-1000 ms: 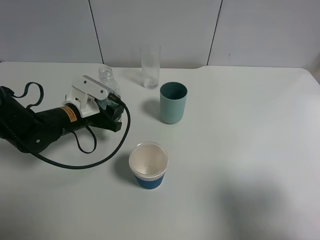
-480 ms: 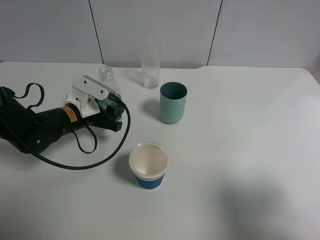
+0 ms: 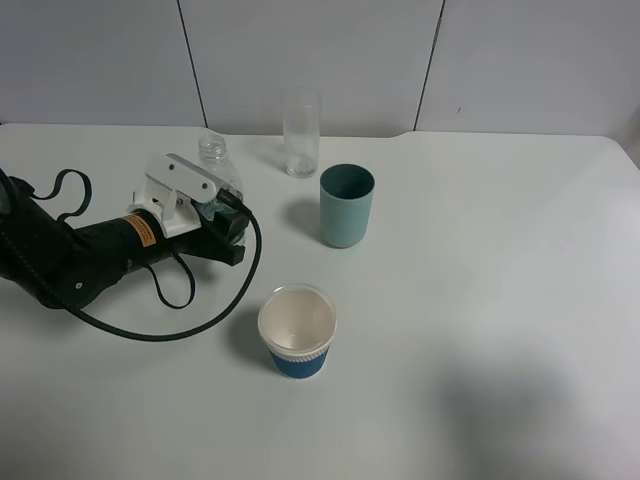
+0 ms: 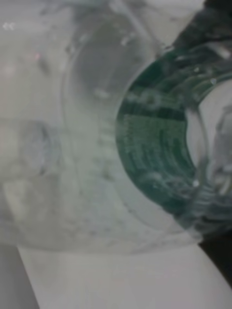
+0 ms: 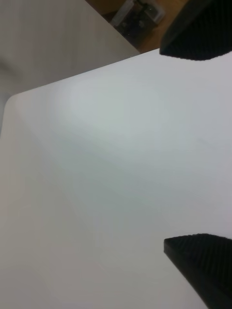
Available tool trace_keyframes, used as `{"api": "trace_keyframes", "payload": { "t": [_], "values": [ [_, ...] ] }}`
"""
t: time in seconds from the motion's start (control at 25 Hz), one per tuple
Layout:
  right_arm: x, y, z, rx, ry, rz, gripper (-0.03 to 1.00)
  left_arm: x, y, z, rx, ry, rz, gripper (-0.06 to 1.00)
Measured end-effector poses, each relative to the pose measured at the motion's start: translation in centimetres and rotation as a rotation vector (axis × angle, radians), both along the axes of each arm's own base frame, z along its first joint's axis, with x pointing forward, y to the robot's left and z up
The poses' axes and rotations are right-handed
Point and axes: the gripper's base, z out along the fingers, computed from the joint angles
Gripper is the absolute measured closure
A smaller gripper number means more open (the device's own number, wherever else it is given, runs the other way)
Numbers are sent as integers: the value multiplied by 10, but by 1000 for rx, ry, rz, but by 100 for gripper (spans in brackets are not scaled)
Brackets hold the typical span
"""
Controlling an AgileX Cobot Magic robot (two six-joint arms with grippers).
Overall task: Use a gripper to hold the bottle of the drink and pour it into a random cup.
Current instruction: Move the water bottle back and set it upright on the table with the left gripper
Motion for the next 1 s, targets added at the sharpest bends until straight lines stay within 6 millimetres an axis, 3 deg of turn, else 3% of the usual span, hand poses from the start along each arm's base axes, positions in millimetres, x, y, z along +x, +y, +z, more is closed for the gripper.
{"api": "trace_keyframes", "payload": {
  "t": [0.12,0.2,0.32,1.0],
  "values": [
    [0,0,0,0,0,0,23,0,0,1,-6,-9,0,34],
    [0,0,0,0,0,0,23,1,-1,3,-23,-35,-2,17],
    [0,0,0,0,0,0,23,1,-1,4,-29,-40,0,6],
    [0,0,0,0,0,0,23,-6,6,7,-43,-25,49,3]
  ]
}}
